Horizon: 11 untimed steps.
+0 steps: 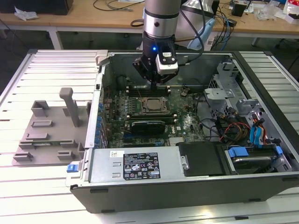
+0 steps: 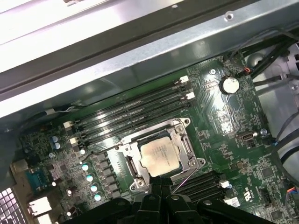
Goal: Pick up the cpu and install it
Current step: 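Install the first cpu locking lever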
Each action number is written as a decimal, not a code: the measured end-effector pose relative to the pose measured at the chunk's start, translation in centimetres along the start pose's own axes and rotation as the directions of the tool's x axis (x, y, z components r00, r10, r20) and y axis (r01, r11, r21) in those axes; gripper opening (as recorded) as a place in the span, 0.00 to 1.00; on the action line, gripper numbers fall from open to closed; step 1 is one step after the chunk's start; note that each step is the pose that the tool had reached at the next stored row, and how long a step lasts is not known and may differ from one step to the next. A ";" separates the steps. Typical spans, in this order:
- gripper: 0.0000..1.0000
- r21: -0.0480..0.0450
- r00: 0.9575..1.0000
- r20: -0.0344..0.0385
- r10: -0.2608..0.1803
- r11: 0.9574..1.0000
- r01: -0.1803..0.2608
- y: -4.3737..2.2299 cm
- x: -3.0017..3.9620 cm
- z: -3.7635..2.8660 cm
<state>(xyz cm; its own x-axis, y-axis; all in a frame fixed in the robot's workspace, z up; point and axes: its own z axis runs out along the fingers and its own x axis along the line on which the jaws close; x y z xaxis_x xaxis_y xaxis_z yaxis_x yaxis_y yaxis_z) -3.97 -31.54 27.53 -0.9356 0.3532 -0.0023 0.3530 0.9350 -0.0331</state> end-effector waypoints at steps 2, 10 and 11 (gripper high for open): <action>0.11 0.000 1.000 0.001 -0.017 1.000 0.017 0.00 0.00 0.00; 0.11 0.000 0.996 0.003 -0.084 0.996 0.084 0.00 0.00 0.00; 0.11 0.000 0.995 0.003 -0.096 0.995 0.096 0.00 0.00 0.00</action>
<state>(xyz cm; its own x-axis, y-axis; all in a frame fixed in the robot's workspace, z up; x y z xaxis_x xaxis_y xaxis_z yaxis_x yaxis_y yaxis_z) -3.97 -31.54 27.52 -0.9650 0.2621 -0.0023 0.2620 0.9645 -0.0331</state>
